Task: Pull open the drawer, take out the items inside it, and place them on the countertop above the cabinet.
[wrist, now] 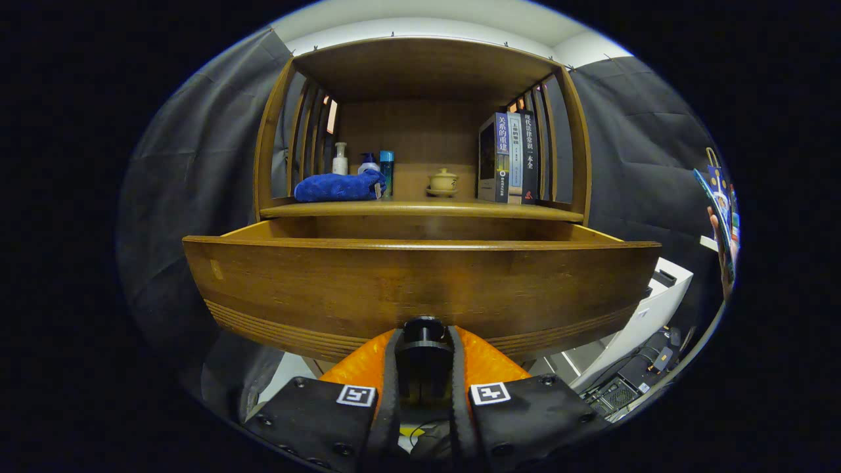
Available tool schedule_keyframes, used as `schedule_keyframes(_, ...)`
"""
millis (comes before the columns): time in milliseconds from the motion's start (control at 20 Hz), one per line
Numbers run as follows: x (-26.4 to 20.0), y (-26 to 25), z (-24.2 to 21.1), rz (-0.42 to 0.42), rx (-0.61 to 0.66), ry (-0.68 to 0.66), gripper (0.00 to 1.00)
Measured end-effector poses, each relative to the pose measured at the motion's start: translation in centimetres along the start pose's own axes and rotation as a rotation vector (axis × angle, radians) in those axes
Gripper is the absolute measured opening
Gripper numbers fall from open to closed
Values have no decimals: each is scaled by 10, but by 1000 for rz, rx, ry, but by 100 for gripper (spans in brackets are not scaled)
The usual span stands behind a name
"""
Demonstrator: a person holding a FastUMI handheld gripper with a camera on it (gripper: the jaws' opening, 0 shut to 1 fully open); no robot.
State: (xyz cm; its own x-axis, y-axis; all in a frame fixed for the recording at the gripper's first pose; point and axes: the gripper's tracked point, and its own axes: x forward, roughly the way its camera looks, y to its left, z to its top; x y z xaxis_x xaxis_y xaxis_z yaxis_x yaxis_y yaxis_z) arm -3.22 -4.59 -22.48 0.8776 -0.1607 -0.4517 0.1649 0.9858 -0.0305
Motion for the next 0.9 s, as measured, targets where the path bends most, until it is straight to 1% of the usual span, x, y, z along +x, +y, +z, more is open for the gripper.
schedule_keyframes(300,-5,0,-1,-2,2,-3,39)
schedule_keyframes(500,-6,0,0,10,3,-15,59)
schedule_keyframes(550,-9,5,5,31,12,-40,64)
schedule_keyframes(700,-19,3,37,28,24,-144,79)
schedule_keyframes(800,-25,2,52,32,21,-180,89)
schedule_keyframes(900,-34,1,78,37,-2,-228,99)
